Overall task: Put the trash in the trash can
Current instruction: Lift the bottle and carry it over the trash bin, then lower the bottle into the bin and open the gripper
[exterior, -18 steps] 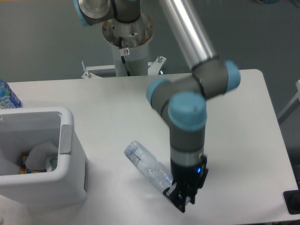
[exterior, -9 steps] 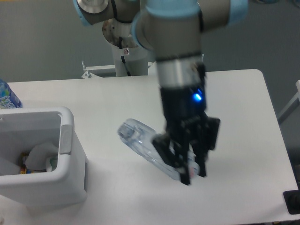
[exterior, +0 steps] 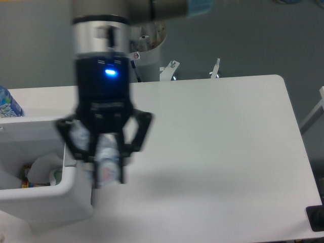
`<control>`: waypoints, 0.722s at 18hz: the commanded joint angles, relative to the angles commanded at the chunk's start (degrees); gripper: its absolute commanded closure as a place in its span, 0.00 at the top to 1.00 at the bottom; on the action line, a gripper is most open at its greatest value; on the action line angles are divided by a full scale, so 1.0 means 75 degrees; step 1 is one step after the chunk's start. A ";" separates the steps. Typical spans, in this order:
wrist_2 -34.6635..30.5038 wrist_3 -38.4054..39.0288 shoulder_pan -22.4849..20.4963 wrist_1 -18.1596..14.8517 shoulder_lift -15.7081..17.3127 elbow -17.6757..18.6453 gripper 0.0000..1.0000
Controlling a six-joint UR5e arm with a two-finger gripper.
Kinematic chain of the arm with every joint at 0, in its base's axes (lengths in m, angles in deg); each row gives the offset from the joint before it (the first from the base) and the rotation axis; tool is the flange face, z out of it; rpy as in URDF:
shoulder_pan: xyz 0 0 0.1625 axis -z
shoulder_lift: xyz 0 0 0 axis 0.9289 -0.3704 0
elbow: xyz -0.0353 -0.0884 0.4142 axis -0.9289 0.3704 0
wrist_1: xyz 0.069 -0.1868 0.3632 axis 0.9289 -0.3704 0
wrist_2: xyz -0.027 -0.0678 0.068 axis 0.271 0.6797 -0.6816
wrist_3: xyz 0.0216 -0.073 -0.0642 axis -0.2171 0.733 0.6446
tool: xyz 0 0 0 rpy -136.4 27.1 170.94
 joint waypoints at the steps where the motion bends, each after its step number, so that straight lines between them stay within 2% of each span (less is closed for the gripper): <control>1: 0.0000 -0.0024 0.0187 -0.0012 -0.0035 0.0012 0.14; 4: 0.0023 -0.0060 0.0505 -0.0012 -0.0222 0.0082 0.15; 5: 0.0023 -0.0060 0.0645 -0.0012 -0.0281 0.0105 0.19; 6: 0.0023 -0.0083 0.0693 0.0000 -0.0316 0.0140 0.33; 7: 0.0023 -0.0257 0.0705 0.0000 -0.0340 0.0152 0.67; 8: -0.0011 -0.0491 0.0705 -0.0012 -0.0352 0.0152 0.90; 9: 0.0000 -0.0575 0.0705 -0.0012 -0.0340 0.0141 0.97; 13: 0.0000 -0.0646 0.0705 -0.0012 -0.0246 0.0199 1.00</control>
